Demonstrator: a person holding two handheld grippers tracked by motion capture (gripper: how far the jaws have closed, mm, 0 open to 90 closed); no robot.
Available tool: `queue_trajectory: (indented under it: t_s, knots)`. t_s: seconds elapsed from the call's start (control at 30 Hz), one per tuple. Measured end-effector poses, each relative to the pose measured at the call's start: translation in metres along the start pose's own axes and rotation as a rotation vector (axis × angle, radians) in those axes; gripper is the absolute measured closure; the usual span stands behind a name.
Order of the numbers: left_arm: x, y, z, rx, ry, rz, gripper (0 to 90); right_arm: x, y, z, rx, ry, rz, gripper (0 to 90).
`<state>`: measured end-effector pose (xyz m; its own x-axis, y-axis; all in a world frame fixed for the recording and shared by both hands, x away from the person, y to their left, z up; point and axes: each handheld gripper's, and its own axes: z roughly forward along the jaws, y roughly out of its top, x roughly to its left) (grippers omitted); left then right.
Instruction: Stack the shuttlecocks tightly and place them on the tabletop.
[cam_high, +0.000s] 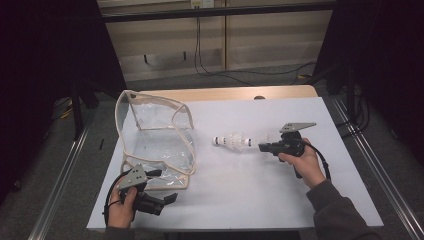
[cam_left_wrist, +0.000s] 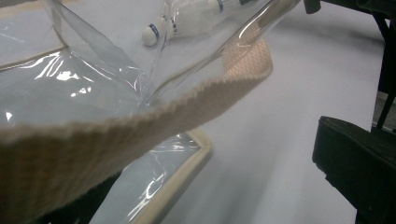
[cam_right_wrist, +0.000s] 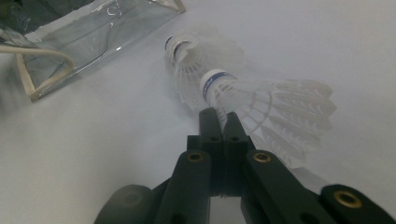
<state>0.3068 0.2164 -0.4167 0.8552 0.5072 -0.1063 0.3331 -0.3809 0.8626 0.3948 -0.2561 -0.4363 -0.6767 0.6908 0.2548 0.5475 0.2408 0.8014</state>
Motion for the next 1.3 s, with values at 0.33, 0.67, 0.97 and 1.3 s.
queue_trajectory:
  t_s: [0.33,0.67,0.97,1.3]
  knots:
    - [0.0002,0.0003,-0.0002,0.003,0.003,0.003,2.5,0.0000,0.0018,0.0007,-0.026,-0.003,0.015,90.0]
    - [0.0002,0.0001,-0.0002,0.001,0.000,0.002,2.5,0.0005,0.0029,0.0028,-0.035,-0.006,0.019,90.0]
    - [0.0003,0.0001,-0.0001,0.001,0.001,0.003,2.5,0.0011,0.0038,0.0061,-0.034,-0.006,0.015,90.0]
    - [0.0002,0.0001,0.0000,0.001,-0.002,0.000,2.5,0.0022,0.0049,0.0090,-0.028,-0.006,0.009,90.0]
